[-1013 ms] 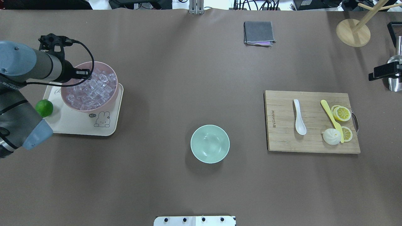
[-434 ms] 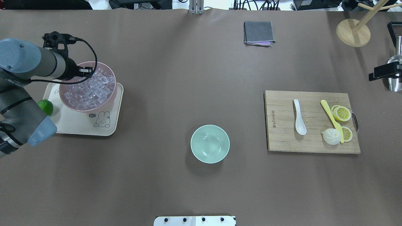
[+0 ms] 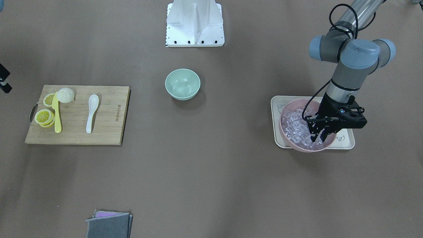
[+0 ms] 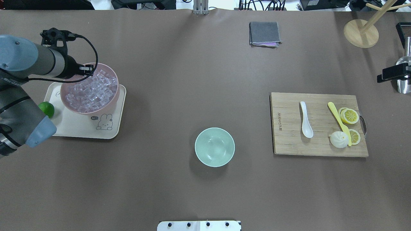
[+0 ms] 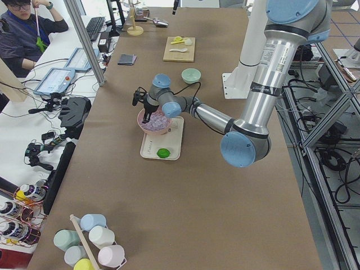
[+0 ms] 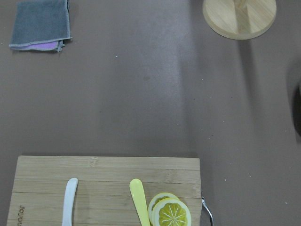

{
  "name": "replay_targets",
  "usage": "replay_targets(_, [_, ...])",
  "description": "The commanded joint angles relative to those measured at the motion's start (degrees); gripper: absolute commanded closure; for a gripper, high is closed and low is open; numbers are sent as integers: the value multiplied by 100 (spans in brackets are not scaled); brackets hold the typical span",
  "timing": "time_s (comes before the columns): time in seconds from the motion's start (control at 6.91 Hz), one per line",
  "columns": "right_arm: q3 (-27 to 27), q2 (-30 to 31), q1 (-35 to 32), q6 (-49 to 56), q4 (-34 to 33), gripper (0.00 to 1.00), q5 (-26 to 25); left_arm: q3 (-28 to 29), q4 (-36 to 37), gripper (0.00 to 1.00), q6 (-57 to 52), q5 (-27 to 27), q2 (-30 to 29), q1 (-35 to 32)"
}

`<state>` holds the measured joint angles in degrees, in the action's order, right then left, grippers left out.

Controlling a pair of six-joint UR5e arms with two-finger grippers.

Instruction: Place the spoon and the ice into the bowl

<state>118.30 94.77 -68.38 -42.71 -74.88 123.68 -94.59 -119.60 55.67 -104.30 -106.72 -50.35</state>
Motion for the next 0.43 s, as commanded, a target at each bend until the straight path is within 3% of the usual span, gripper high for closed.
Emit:
replay_targets(0.0, [0,6,0,0,0,0,7,-549,-2,100,162,-38,3,-81])
replay_targets(0.29, [0,24,0,0,35,0,-2,-876,-45,100,1352,-55,-50,33])
